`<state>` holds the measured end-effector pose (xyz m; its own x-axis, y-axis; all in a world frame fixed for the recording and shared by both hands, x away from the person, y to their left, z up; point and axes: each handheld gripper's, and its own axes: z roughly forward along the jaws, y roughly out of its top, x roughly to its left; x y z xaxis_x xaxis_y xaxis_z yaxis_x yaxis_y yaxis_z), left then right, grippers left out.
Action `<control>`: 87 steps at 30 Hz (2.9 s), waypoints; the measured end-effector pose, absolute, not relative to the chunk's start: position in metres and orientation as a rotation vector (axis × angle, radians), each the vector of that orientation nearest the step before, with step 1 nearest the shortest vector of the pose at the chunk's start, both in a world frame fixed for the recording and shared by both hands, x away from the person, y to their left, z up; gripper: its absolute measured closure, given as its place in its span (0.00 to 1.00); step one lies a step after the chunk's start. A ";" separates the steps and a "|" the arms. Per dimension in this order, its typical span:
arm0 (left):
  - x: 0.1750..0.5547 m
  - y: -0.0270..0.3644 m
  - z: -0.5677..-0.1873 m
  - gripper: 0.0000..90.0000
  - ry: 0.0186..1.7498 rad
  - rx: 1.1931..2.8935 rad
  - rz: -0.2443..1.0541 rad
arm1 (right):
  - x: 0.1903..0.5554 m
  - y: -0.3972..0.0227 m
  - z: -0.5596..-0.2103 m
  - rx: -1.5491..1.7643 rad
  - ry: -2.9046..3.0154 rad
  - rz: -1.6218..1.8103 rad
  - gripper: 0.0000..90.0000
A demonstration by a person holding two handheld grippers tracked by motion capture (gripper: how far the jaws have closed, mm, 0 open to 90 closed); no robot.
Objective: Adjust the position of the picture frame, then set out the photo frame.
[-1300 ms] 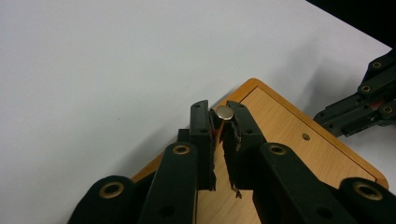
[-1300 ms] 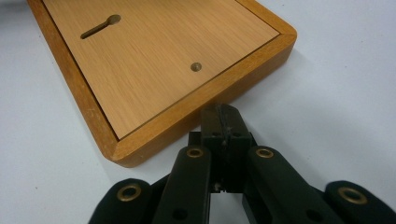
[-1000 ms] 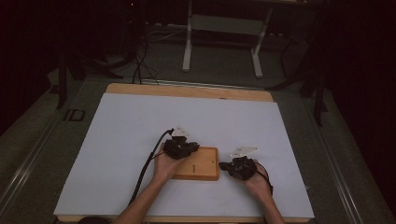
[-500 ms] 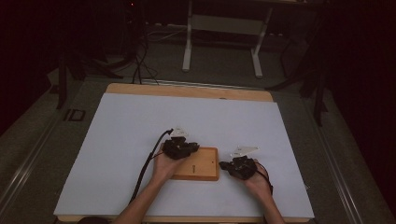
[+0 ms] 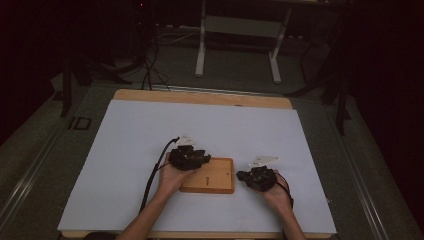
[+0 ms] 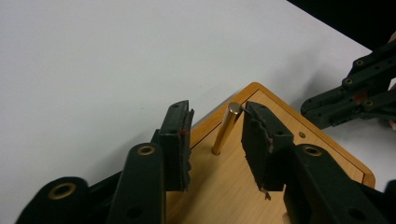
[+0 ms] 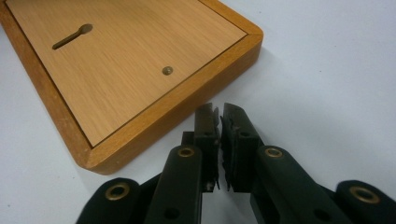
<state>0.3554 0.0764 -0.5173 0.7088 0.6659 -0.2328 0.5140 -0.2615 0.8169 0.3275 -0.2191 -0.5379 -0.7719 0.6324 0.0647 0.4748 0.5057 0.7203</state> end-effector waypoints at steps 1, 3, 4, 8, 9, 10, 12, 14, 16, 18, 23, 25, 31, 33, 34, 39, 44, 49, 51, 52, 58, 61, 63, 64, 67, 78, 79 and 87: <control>0.354 0.078 -0.516 0.66 0.913 1.932 0.198 | 0.328 -0.219 -0.538 0.947 2.537 1.117 0.92; 0.351 0.084 -0.512 0.65 0.911 1.941 0.230 | 0.328 -0.220 -0.538 0.948 2.532 1.118 0.91; 0.351 0.084 -0.512 0.64 0.911 1.941 0.230 | 0.328 -0.220 -0.538 0.948 2.532 1.118 0.91; 0.347 0.097 -0.512 0.63 0.933 1.959 0.268 | 0.330 -0.223 -0.536 0.949 2.517 1.123 0.88; 0.346 0.100 -0.512 0.62 0.941 1.967 0.275 | 0.331 -0.223 -0.536 0.952 2.513 1.125 0.88; 0.346 0.102 -0.512 0.61 0.946 1.971 0.280 | 0.332 -0.224 -0.535 0.953 2.510 1.129 0.87; 0.345 0.105 -0.513 0.61 0.953 1.973 0.279 | 0.333 -0.225 -0.535 0.958 2.508 1.132 0.87; 0.343 0.109 -0.514 0.61 0.960 1.971 0.275 | 0.334 -0.226 -0.534 0.961 2.504 1.136 0.85; 0.341 0.111 -0.515 0.60 0.960 1.986 0.283 | 0.335 -0.226 -0.533 0.956 2.501 1.140 0.84; 0.339 0.113 -0.516 0.59 0.960 1.997 0.282 | 0.337 -0.226 -0.531 0.955 2.491 1.141 0.83; 0.330 0.119 -0.520 0.59 0.963 2.007 0.291 | 0.343 -0.222 -0.523 0.905 2.491 1.159 0.82; 0.328 0.120 -0.521 0.59 0.966 1.999 0.288 | 0.344 -0.219 -0.521 0.884 2.491 1.162 0.82; 0.321 0.125 -0.523 0.59 0.954 1.999 0.276 | 0.349 -0.210 -0.518 0.846 2.512 1.170 0.81; 0.318 0.127 -0.524 0.59 0.949 2.005 0.282 | 0.350 -0.206 -0.516 0.834 2.519 1.172 0.80; 0.317 0.127 -0.525 0.59 0.949 2.004 0.281 | 0.351 -0.203 -0.515 0.819 2.529 1.178 0.80; 0.316 0.126 -0.527 0.59 0.935 2.023 0.287 | 0.355 -0.187 -0.511 0.768 2.576 1.206 0.79; 0.316 0.124 -0.528 0.59 0.926 2.032 0.294 | 0.359 -0.173 -0.510 0.736 2.585 1.229 0.78; 0.316 0.125 -0.527 0.59 0.922 2.027 0.304 | 0.363 -0.160 -0.510 0.724 2.593 1.256 0.78; 0.316 0.125 -0.527 0.59 0.918 2.027 0.304 | 0.367 -0.149 -0.511 0.710 2.596 1.254 0.79; 0.316 0.125 -0.526 0.59 0.914 2.026 0.304 | 0.369 -0.147 -0.511 0.709 2.599 1.258 0.80; 0.314 0.121 -0.525 0.59 0.883 2.038 0.303 | 0.374 -0.137 -0.511 0.700 2.608 1.266 0.83; 0.314 0.120 -0.525 0.59 0.874 2.050 0.306 | 0.376 -0.130 -0.511 0.693 2.609 1.258 0.88; 0.314 0.119 -0.525 0.59 0.873 2.048 0.305 | 0.377 -0.126 -0.512 0.690 2.611 1.253 0.91; 0.314 0.119 -0.526 0.59 0.872 2.050 0.305 | 0.378 -0.124 -0.513 0.685 2.611 1.254 0.93; 0.314 0.119 -0.526 0.59 0.872 2.050 0.300 | 0.378 -0.125 -0.513 0.686 2.615 1.253 0.93; 0.314 0.120 -0.526 0.59 0.874 2.052 0.293 | 0.377 -0.129 -0.512 0.701 2.614 1.241 0.94; 0.314 0.120 -0.526 0.59 0.874 2.051 0.294 | 0.378 -0.129 -0.512 0.705 2.613 1.249 0.93; 0.314 0.120 -0.526 0.59 0.872 2.058 0.289 | 0.381 -0.130 -0.515 0.716 2.618 1.293 0.90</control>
<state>0.3142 0.1196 -0.5263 0.7293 0.6754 -0.1095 0.4767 -0.3866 0.7895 0.3811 -0.1303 -0.5149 -0.8780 0.4708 0.0866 0.3549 0.5187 0.7778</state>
